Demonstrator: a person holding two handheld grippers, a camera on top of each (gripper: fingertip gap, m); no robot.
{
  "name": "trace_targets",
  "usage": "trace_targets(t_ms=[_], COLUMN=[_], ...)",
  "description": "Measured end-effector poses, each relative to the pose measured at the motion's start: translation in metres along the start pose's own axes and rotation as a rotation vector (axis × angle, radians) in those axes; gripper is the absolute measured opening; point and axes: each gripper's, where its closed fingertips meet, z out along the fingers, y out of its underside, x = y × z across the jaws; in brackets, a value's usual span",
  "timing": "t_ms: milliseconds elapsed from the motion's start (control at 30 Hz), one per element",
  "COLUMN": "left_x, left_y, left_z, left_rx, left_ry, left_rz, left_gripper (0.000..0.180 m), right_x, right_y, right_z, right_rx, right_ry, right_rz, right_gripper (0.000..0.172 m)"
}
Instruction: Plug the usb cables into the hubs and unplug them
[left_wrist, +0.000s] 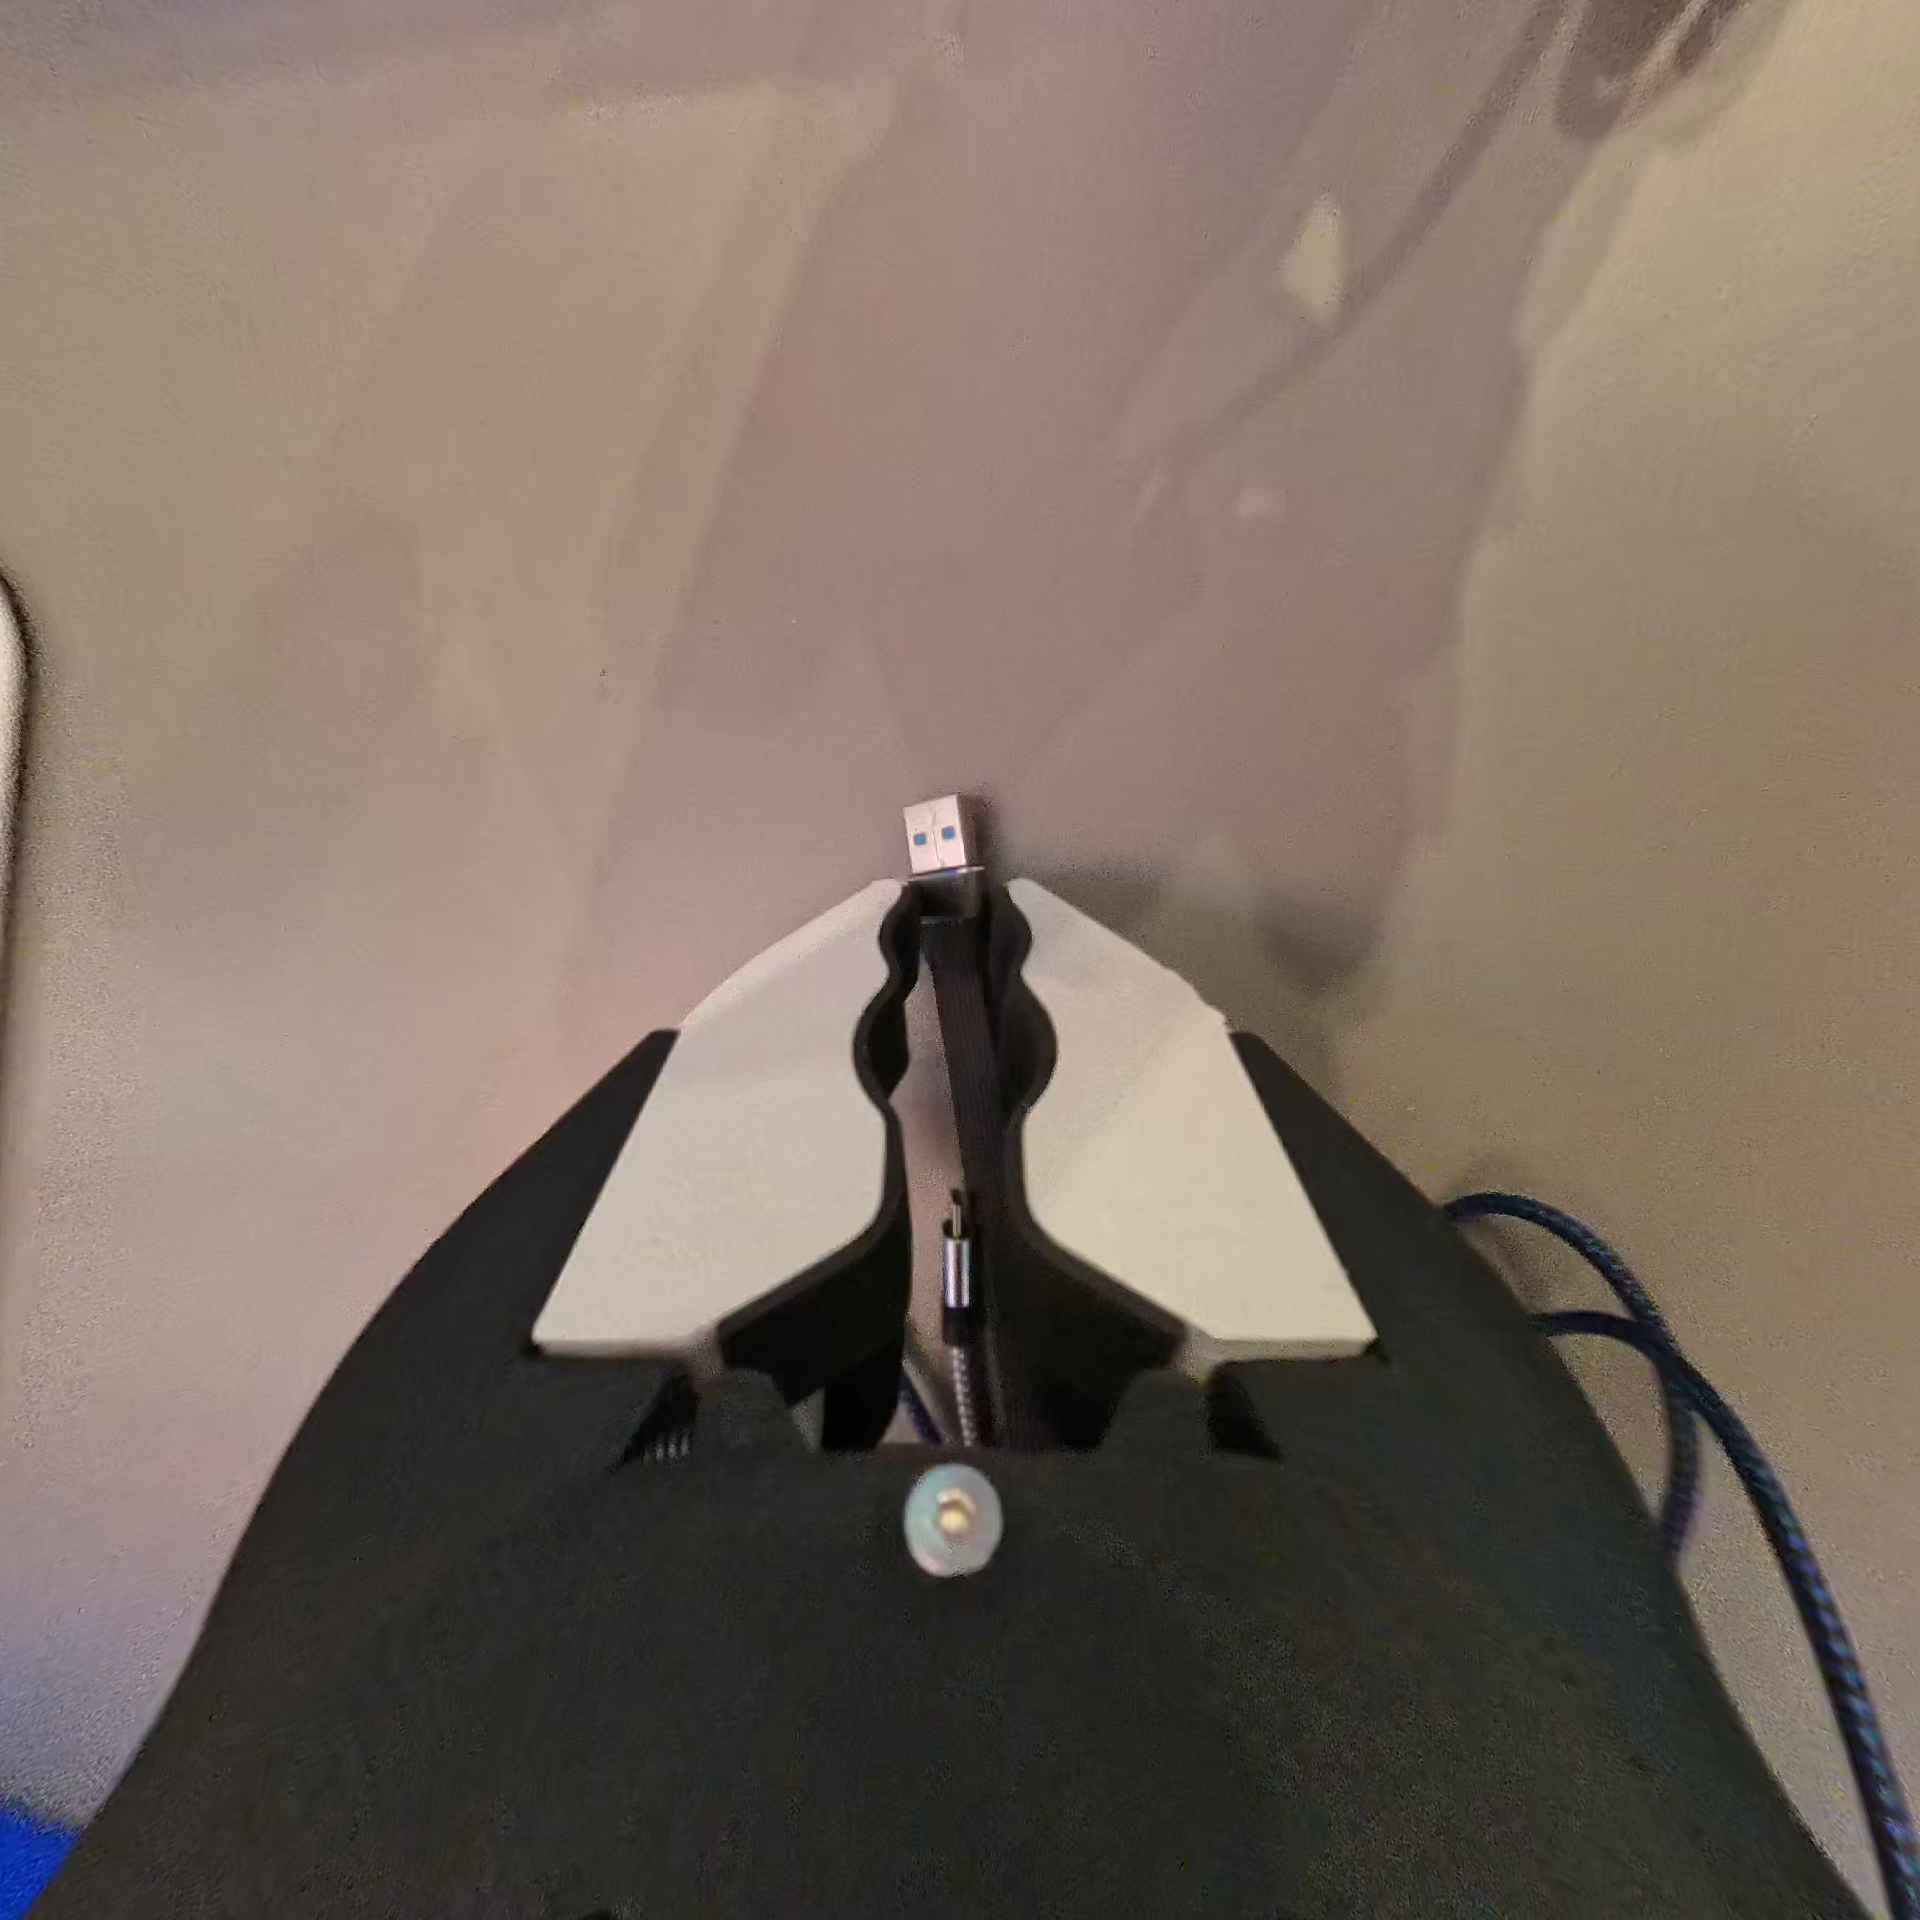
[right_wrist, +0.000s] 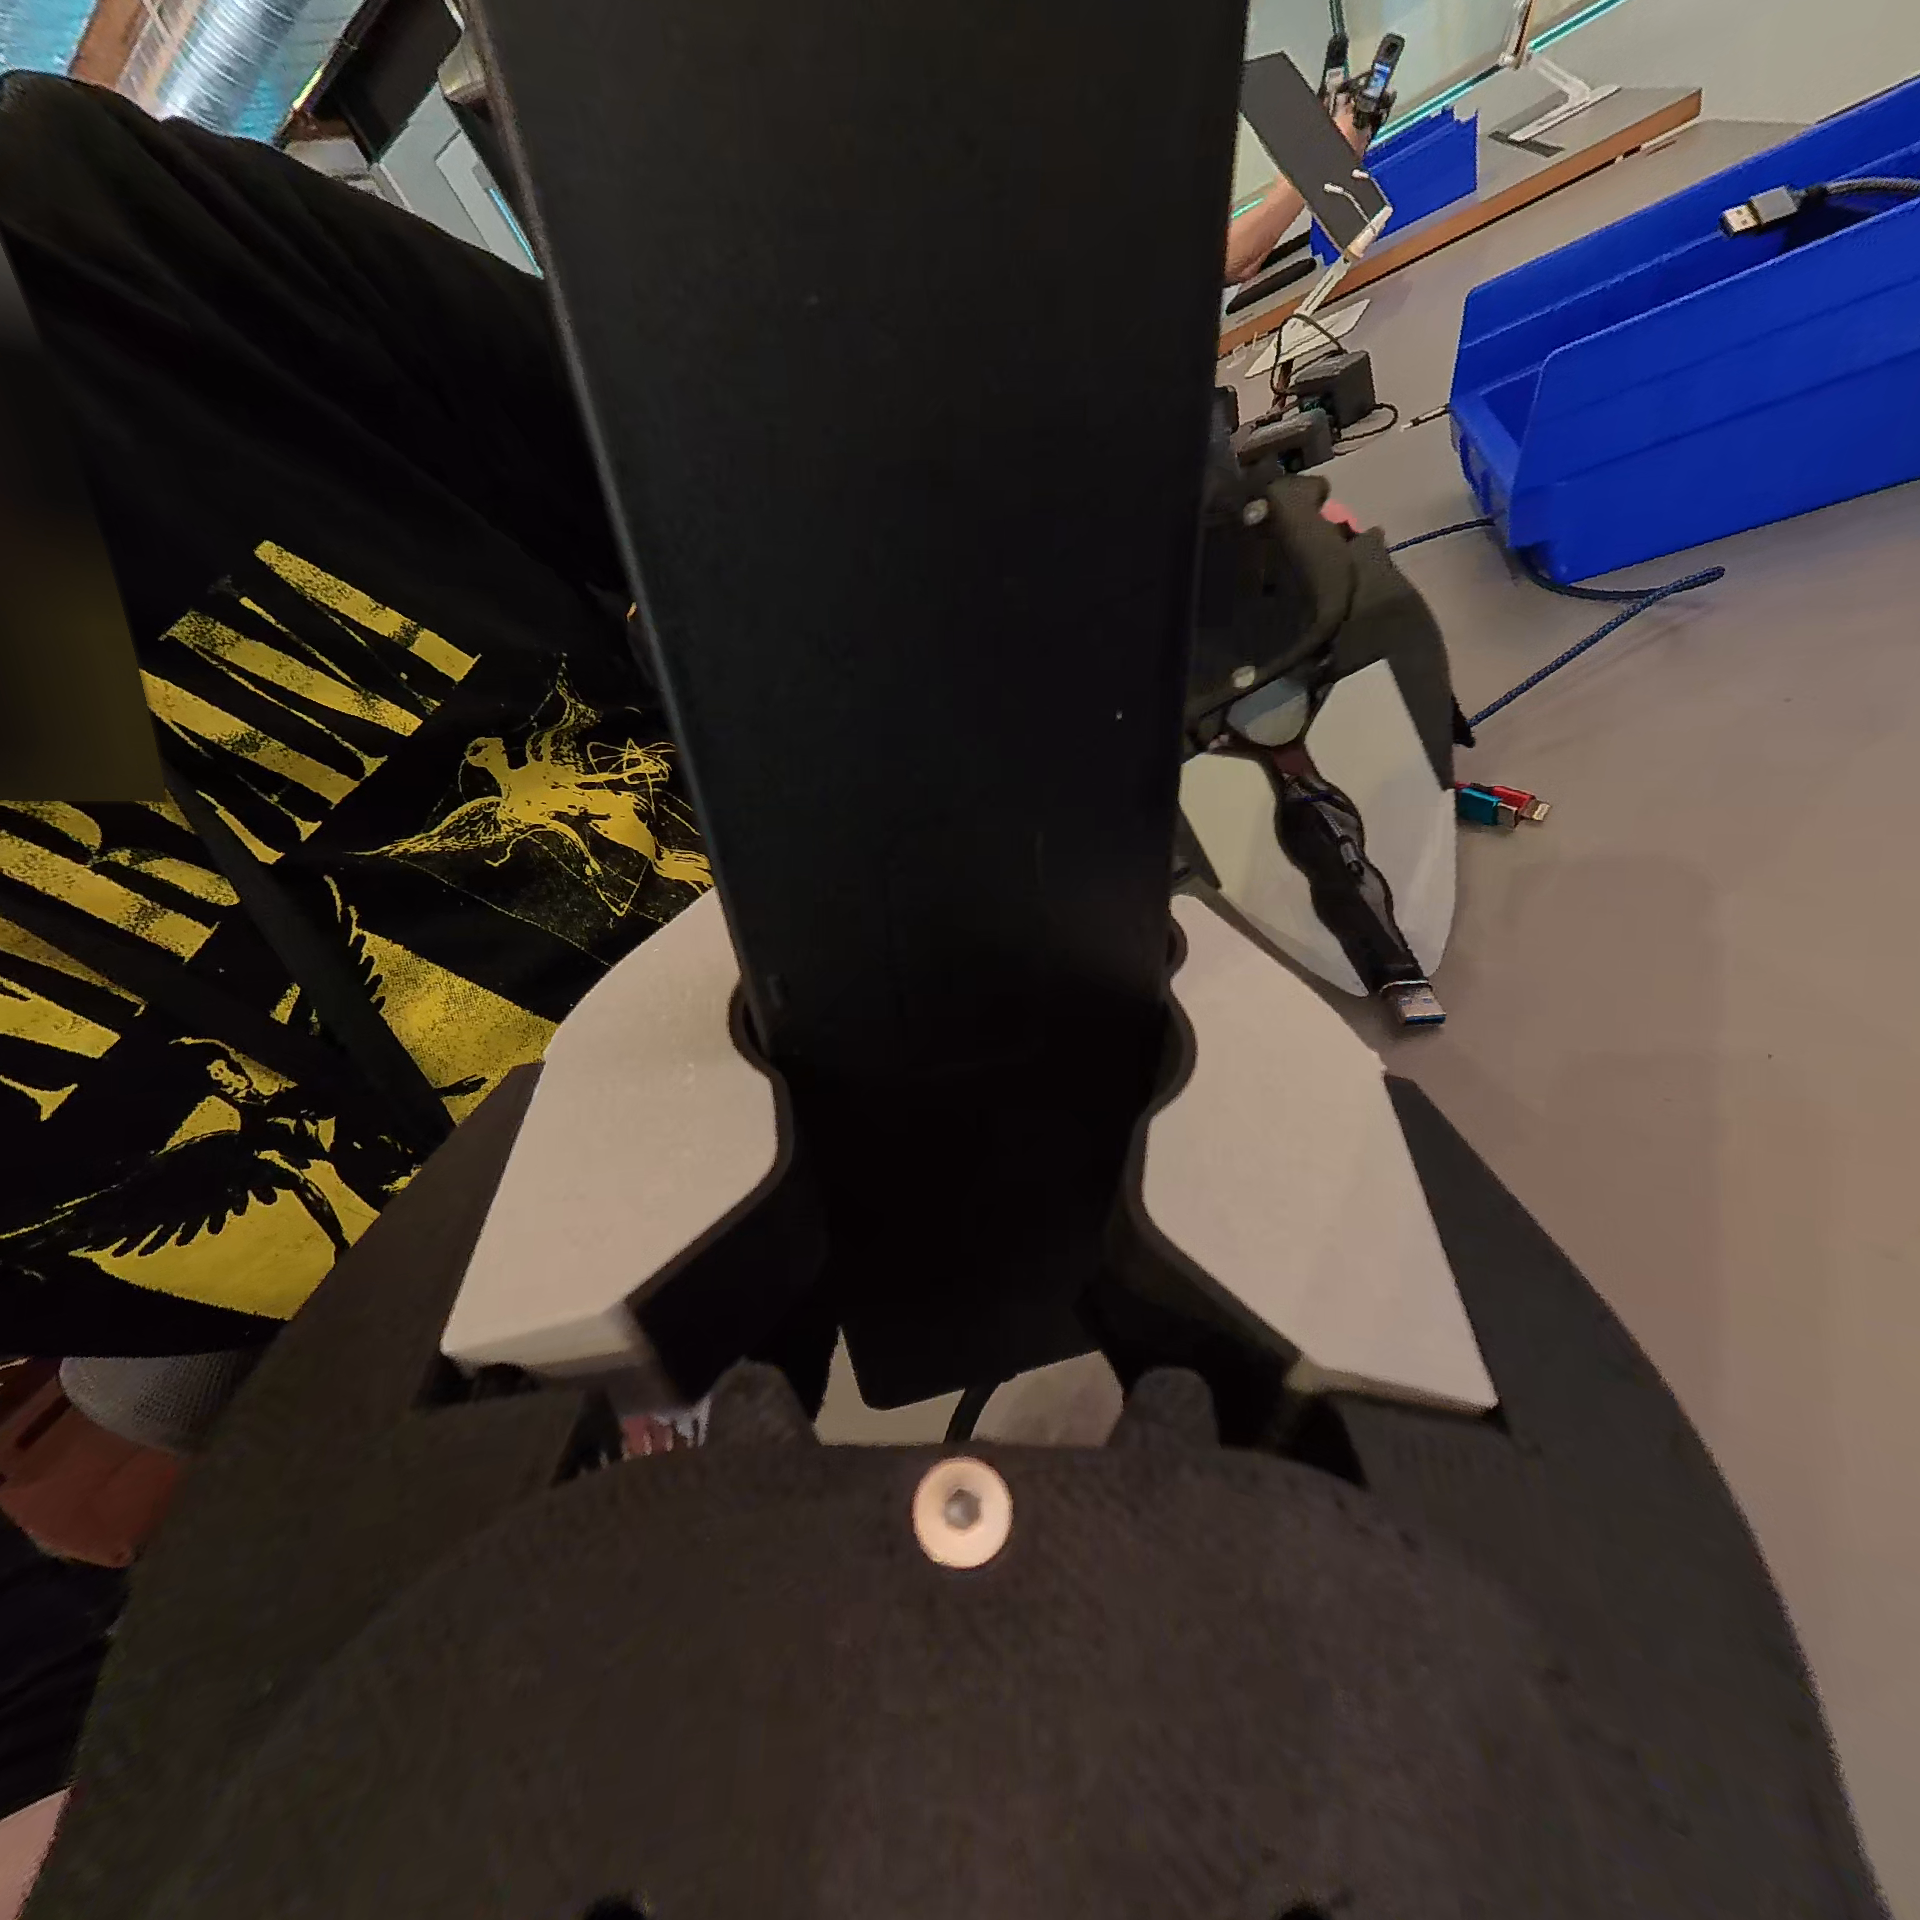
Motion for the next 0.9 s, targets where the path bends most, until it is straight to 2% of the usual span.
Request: trace_targets(t_ms=[133, 400, 567, 733, 900], left_x=[-0.011, -0.029, -0.033, -0.032, -0.041], left_y=[0.001, 0.009, 0.009, 0.009, 0.012], left_z=[-0.002, -0.005, -0.008, -0.008, -0.008], left_rx=[0.080, 0.120, 0.176, 0.128, 0.148], left_ry=[0.156, 0.166, 0.269, 0.210, 0.195], left_rz=[-0.255, -0.386, -0.565, -0.460, -0.510], left_gripper=[0.014, 0.013, 0.011, 0.011, 0.011], right_x=[0.000, 0.001, 0.001, 0.003, 0.003], right_y=[-0.001, -0.002, -0.002, -0.001, -0.001], right_z=[-0.002, -0.003, -0.004, -0.003, -0.003], right_rx=[0.006, 0.009, 0.015, 0.010, 0.011], right_ry=[0.002, 0.004, 0.008, 0.009, 0.012], right_rz=[-0.003, -0.003, -0.004, 0.002, -0.001], right_gripper=[0.066, 0.067, 0.067, 0.067, 0.067])
